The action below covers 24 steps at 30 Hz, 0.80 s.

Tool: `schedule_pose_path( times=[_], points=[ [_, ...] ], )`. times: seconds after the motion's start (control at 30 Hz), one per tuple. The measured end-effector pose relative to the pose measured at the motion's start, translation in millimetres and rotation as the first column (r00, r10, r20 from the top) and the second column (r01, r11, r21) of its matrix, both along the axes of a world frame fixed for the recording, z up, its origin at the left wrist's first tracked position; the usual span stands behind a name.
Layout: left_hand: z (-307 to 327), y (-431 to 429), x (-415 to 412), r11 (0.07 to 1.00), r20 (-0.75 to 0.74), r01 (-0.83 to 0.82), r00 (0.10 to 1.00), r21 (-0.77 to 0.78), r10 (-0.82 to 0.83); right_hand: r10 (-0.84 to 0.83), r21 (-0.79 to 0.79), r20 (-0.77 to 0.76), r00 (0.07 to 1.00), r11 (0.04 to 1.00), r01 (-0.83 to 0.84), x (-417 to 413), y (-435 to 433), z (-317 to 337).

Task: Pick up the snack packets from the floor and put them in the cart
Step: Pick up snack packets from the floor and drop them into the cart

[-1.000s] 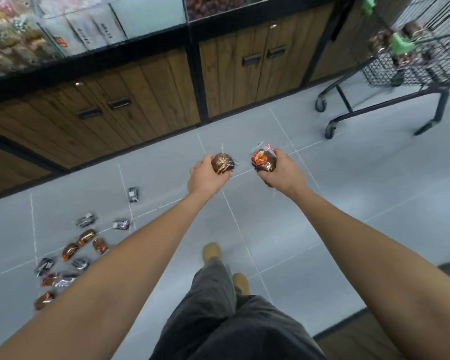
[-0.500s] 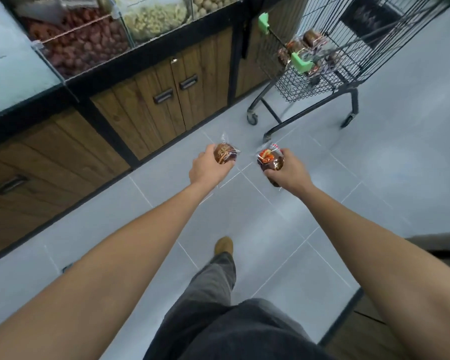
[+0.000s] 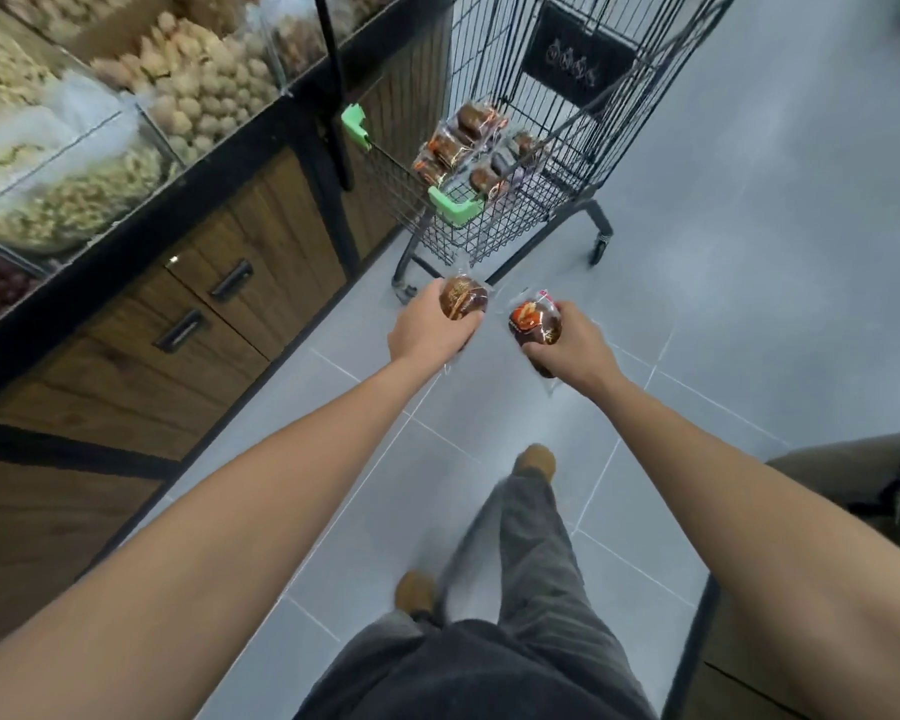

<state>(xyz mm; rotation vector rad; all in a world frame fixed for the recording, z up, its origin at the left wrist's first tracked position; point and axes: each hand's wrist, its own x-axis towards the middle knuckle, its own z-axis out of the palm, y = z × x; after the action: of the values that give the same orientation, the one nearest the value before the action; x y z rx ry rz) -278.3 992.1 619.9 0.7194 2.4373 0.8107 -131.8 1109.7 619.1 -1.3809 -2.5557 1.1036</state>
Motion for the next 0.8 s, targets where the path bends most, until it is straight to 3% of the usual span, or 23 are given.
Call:
schedule_pose_path(
  times=[0.23, 0.4, 0.8],
  points=[
    [0.7, 133.1, -32.5, 0.995, 0.005, -0.087, 0.996, -0.052, 0.087, 0.057, -0.017, -0.003, 0.998, 0.998, -0.057, -40.6, 151.3, 3.0],
    [4.6, 214.5, -51.7, 0.980, 0.019, -0.199, 0.980, 0.000, 0.199, 0.148, -0.034, -0.026, 0.989, 0.988, -0.149, -81.9, 241.4, 11.9],
    [-13.9, 318.6, -142.5, 0.920, 0.072, -0.392, 0.917, 0.001, 0.391, 0.307, -0.036, -0.079, 0.948, 0.950, -0.310, -197.1, 368.8, 19.6]
  ],
)
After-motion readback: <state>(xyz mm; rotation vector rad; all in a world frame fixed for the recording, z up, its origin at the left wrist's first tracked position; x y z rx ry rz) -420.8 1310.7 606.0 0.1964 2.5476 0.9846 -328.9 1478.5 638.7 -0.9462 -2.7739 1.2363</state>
